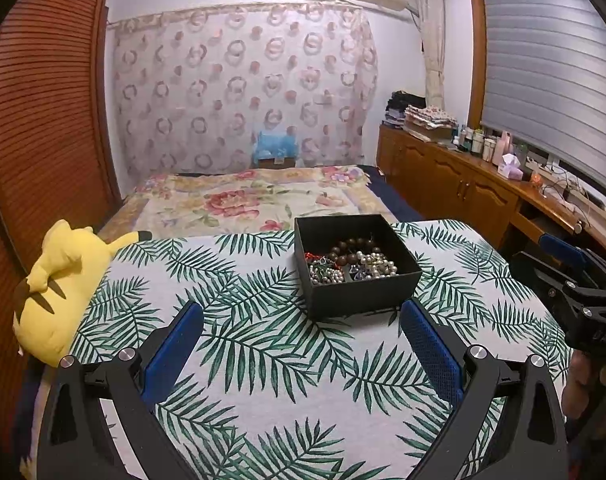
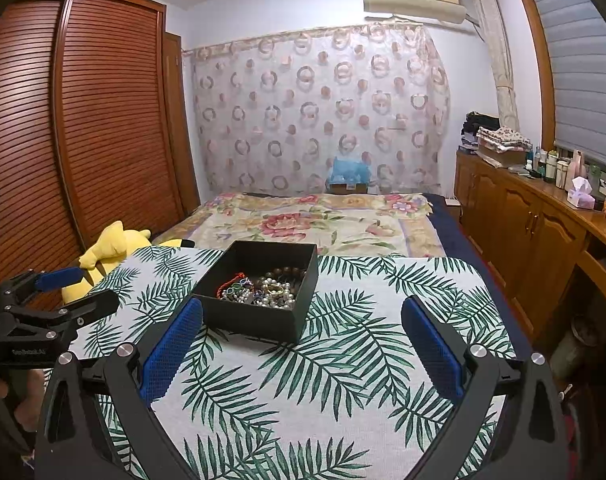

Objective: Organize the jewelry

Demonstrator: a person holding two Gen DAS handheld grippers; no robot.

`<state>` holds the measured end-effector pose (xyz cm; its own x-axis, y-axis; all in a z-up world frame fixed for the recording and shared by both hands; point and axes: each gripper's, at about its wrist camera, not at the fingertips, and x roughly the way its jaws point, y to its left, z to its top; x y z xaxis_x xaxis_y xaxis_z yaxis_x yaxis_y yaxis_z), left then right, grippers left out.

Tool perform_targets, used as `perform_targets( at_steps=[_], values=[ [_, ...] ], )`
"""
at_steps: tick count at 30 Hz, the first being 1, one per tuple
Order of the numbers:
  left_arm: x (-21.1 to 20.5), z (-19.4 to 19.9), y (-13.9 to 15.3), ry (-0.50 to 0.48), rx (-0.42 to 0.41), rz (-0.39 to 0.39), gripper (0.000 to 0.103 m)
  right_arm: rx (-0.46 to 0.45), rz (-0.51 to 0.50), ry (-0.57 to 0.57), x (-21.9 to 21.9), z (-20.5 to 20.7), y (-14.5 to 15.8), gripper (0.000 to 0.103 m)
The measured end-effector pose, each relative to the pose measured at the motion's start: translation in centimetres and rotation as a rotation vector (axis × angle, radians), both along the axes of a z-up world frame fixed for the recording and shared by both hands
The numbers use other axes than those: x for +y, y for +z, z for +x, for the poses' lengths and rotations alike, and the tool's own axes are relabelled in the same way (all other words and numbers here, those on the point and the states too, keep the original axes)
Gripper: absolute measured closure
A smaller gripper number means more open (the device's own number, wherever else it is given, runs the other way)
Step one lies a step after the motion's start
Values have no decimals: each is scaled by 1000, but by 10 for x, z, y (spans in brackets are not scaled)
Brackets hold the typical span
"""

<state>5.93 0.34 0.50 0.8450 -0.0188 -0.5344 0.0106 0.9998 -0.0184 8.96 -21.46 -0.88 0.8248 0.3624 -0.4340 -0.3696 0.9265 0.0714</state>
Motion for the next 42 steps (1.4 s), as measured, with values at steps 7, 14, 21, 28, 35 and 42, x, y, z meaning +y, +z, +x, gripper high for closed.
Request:
perform_targets(
  at_steps=[7,14,21,28,35,42],
  values=[
    [-1,-1,-1,3,-3,2,8,-1,-1,-1,1,0,1,3],
    [-2,-1,-1,5,0,2,8,0,0,-3,1,0,1,3],
    [-2,-1,-1,4,0,1,8,0,0,-3,1,0,1,3],
    [-3,-1,-1,5,-3,-1,8,1,2,-3,1,0,1,3],
    [-2,-2,-1,7,-5,0,8,-2,-2,-4,0,0,0,3],
    [-3,-2,0,12,-7,4,8,-2,-1,-6,0,-1,0,3]
  ],
)
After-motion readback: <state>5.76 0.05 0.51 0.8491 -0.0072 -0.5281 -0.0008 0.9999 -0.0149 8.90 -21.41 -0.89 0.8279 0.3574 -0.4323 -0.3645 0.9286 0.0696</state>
